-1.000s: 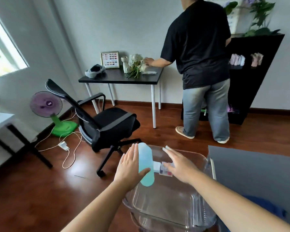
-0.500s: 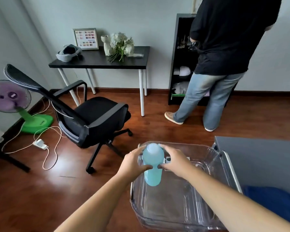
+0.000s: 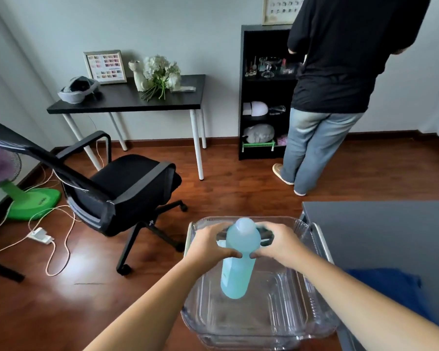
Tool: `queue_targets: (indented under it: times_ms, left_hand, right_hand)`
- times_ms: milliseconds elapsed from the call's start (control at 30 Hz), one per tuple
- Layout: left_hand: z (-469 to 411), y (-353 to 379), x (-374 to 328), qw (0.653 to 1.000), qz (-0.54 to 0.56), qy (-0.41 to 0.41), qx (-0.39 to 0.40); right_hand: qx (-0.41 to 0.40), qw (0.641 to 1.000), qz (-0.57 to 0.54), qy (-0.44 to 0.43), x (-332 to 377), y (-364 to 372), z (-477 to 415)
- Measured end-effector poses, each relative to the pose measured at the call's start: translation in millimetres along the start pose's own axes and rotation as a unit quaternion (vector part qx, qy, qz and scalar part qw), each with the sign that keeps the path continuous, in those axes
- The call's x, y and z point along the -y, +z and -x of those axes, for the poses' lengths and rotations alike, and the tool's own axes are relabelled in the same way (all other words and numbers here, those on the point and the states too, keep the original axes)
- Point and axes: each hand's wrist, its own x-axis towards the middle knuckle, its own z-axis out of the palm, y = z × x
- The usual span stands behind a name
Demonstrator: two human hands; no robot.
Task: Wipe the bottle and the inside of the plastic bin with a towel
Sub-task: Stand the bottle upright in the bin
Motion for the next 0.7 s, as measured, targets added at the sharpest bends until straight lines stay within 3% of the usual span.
queue_targets:
  times_ms: [367, 700]
  left_hand:
    - [-50, 82, -77, 0.994, 0.048, 0.062, 0.074]
    - [-87, 107, -89, 0.996, 0.015, 0.046, 0.075]
  right_hand:
    - [-0.065, 0.997, 0.012, 0.045, -48, -103, 33]
    - [-0.099, 0.993, 0.012, 0.061, -78, -115, 8]
